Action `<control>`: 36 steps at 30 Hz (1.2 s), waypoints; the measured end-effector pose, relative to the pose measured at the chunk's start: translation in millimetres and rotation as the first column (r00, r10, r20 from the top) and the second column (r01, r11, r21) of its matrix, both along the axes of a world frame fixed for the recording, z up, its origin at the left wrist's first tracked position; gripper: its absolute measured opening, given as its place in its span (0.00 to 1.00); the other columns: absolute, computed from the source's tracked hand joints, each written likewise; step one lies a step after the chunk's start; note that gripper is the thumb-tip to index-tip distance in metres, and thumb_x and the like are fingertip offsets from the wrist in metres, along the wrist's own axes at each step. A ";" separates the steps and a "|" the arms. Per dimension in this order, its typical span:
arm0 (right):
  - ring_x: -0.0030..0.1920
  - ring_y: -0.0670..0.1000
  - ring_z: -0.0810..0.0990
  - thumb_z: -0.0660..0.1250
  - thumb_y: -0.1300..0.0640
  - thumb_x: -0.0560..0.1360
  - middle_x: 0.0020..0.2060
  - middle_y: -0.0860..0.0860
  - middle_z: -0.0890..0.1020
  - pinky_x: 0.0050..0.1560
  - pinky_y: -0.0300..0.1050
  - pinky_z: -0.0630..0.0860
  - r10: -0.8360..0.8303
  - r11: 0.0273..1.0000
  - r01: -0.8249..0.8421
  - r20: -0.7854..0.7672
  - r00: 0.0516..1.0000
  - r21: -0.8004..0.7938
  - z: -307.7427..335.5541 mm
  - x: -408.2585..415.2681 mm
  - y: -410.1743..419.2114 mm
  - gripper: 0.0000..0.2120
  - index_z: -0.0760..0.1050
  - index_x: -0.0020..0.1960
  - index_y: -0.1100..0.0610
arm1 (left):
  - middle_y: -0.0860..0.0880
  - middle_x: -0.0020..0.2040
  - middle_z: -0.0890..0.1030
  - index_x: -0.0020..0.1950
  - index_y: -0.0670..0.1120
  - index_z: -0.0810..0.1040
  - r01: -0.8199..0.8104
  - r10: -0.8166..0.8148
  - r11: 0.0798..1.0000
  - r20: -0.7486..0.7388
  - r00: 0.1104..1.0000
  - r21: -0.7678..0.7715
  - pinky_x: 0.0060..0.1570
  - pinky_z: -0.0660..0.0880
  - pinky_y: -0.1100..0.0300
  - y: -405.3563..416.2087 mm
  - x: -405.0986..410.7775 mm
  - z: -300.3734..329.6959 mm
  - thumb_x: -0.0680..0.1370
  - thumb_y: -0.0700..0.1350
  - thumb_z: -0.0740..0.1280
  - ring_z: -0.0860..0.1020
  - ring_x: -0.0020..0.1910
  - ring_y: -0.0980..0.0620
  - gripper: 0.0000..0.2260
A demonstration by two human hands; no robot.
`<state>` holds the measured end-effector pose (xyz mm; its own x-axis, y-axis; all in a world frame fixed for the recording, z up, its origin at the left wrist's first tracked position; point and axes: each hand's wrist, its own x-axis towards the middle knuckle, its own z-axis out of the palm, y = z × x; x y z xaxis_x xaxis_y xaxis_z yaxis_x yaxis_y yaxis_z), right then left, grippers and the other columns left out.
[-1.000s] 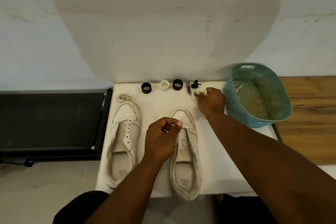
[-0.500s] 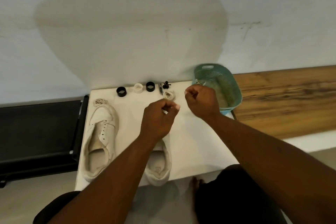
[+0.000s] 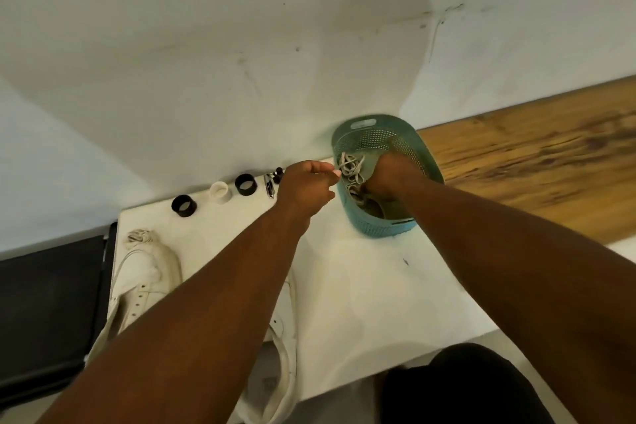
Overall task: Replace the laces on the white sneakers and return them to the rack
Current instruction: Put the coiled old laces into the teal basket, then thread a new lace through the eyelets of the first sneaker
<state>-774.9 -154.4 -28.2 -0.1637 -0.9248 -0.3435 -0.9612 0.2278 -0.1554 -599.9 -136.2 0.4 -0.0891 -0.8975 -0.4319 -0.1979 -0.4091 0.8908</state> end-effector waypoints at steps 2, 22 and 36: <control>0.44 0.54 0.79 0.73 0.43 0.68 0.44 0.51 0.81 0.48 0.53 0.81 -0.015 0.999 0.014 0.008 1.000 0.044 -3.1 12.0 -7.5 0.15 0.77 0.51 0.47 | 0.48 0.48 0.84 0.47 0.49 0.82 0.020 -0.020 1.000 0.017 1.000 -0.004 0.44 0.81 0.60 -1.5 -2.2 -4.7 0.77 0.43 0.75 0.81 0.41 0.50 0.03; 0.40 0.56 0.85 0.71 0.59 0.72 0.37 0.57 0.85 0.49 0.51 0.84 -0.142 0.943 0.257 0.442 0.885 -0.211 153.9 51.2 79.2 0.05 0.80 0.37 0.58 | 0.50 0.60 0.81 0.63 0.50 0.80 0.090 -0.061 0.995 0.414 0.908 -0.052 0.49 0.72 0.61 138.1 156.9 33.9 0.71 0.58 0.78 0.80 0.57 0.52 0.24; 0.33 0.50 0.81 0.73 0.61 0.74 0.32 0.52 0.85 0.38 0.47 0.76 -0.158 0.900 0.432 0.874 0.459 -0.064 100.3 170.7 214.8 0.08 0.84 0.37 0.54 | 0.44 0.72 0.75 0.82 0.52 0.57 0.290 -0.305 0.950 0.556 0.773 0.119 0.62 0.74 0.55 231.9 177.2 10.7 0.73 0.43 0.74 0.75 0.69 0.44 0.42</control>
<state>-604.2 60.5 72.1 -0.2074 -0.9460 -0.2492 -0.2220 0.2936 -0.9298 -422.7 95.7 11.1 -0.0850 -0.8553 -0.5112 -0.7745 -0.2660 0.5739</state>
